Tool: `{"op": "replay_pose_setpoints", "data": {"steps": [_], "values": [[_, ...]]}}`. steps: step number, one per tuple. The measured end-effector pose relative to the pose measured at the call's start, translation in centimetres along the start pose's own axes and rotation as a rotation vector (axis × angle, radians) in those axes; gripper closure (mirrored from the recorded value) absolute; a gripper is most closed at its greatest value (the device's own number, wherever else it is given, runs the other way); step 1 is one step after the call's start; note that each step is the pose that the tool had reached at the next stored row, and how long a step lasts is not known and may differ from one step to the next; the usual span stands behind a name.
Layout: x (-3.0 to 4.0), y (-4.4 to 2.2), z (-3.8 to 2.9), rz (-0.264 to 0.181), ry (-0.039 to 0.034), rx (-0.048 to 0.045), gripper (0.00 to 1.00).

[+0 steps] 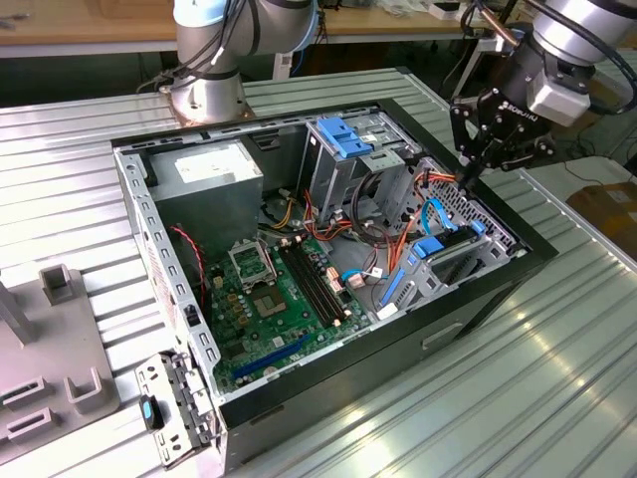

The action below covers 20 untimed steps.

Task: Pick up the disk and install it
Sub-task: 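Insert the second disk wire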

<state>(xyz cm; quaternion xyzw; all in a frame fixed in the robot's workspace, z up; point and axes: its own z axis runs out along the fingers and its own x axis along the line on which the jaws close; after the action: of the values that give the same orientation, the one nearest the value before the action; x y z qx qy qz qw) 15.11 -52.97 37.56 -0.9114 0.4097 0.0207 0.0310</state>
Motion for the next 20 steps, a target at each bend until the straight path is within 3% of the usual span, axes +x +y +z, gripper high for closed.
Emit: {"op": "replay_pose_setpoints", "data": {"steps": [13, 18, 20], "values": [[-0.1, 0.14, 0.24, 0.234, 0.0093, 0.0147, 0.83], [-0.89, 1.03, 0.3, 0.271, 0.0107, 0.0171, 0.83], [-0.93, 1.09, 0.34, 0.331, 0.0132, 0.0209, 0.83]]}}
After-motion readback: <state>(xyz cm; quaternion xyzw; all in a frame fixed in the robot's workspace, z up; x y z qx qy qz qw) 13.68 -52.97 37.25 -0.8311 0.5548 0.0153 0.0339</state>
